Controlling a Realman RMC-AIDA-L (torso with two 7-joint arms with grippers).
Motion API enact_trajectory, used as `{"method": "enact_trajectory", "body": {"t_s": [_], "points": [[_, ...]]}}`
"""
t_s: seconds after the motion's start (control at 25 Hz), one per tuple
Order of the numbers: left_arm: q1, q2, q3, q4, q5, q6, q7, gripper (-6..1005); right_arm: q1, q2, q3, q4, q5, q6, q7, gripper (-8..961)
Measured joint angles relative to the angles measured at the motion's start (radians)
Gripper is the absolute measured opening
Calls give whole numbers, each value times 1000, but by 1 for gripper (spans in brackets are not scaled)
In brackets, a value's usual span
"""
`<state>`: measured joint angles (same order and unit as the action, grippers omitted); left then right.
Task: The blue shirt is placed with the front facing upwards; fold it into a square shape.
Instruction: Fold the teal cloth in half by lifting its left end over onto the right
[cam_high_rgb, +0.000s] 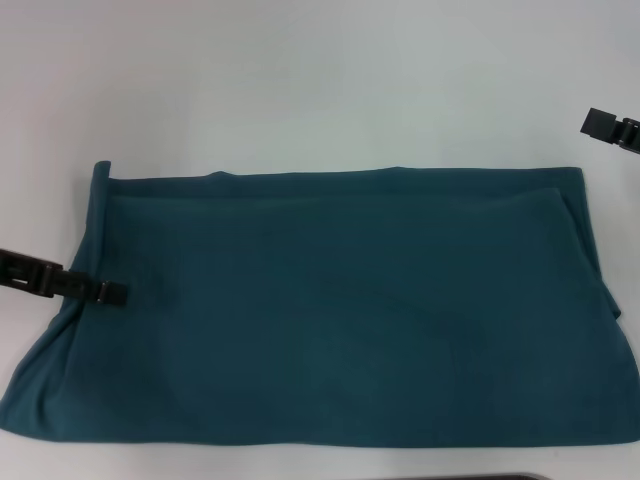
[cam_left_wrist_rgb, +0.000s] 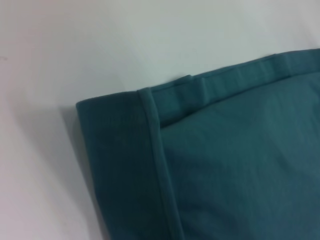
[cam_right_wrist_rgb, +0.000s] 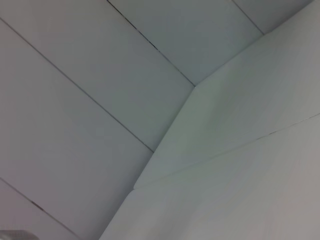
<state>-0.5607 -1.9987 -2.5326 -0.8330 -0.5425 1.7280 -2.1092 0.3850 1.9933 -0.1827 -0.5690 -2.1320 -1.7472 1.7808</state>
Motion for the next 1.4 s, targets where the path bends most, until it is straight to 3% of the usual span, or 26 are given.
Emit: {"method": "enact_trajectory", "body": {"t_s": [0.72, 1.04, 1.4], "points": [[18, 15, 3, -2, 29, -23, 1, 846, 2, 1, 0, 0, 0, 0, 1, 882], [-2, -2, 30, -1, 28, -18, 5, 845, 4, 1, 0, 0, 0, 0, 1, 882], [-17, -6, 29, -1, 24, -14, 7, 844, 9, 1, 0, -2, 0, 0, 1, 881]]}}
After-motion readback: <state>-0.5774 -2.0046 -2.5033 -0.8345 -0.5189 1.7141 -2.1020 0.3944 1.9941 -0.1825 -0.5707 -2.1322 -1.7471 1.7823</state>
